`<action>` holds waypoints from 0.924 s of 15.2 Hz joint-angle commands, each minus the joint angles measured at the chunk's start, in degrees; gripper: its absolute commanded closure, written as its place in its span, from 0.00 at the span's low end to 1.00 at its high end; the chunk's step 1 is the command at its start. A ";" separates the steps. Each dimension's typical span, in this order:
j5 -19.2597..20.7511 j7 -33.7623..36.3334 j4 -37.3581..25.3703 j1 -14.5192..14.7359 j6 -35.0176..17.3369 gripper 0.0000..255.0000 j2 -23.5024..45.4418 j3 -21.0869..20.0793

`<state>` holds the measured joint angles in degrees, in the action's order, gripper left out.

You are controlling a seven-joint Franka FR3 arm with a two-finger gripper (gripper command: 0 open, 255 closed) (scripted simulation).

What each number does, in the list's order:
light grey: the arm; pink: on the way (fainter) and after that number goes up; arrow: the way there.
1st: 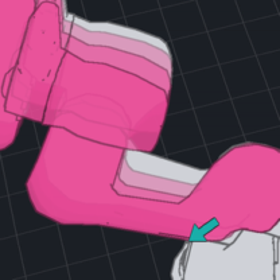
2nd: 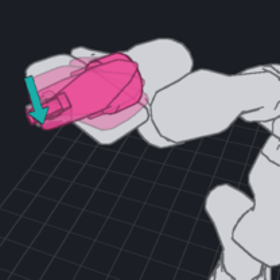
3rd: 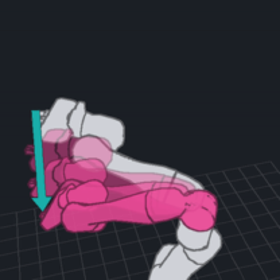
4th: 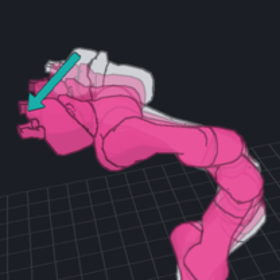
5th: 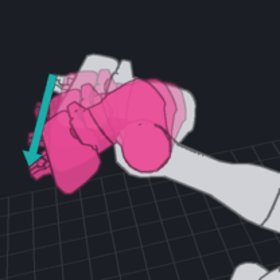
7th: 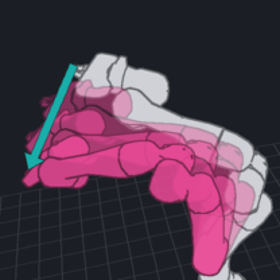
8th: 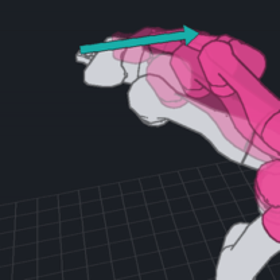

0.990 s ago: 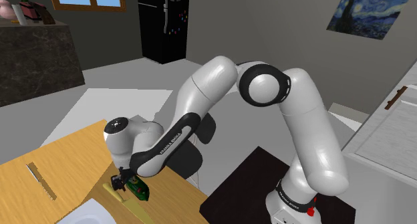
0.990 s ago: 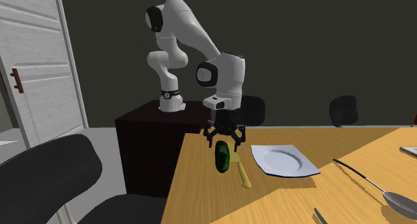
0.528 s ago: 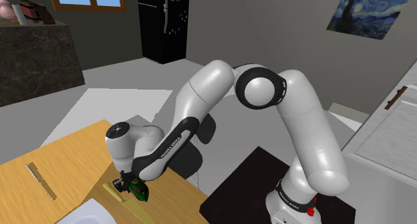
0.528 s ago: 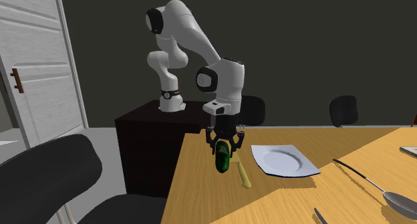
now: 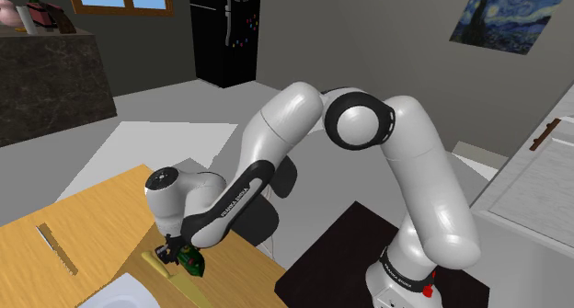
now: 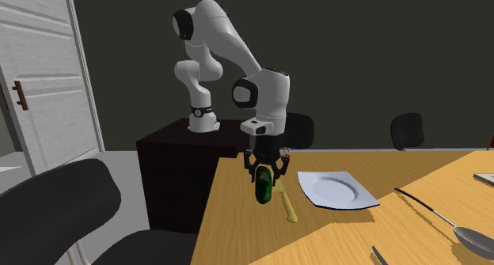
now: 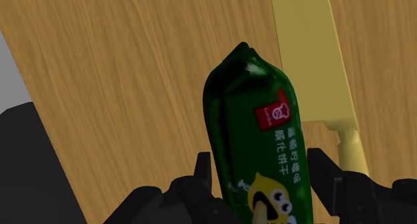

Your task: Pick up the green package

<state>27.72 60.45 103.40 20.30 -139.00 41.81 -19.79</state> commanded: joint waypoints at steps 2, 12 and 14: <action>-0.67 -0.52 0.43 -0.49 1.11 1.00 -1.51 -0.61; -3.50 -2.54 1.39 -2.16 5.68 1.00 -7.24 -2.96; -4.09 -2.97 1.43 -2.46 6.66 1.00 -8.32 -3.40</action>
<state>23.92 57.65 105.00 17.90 -132.93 33.94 -22.96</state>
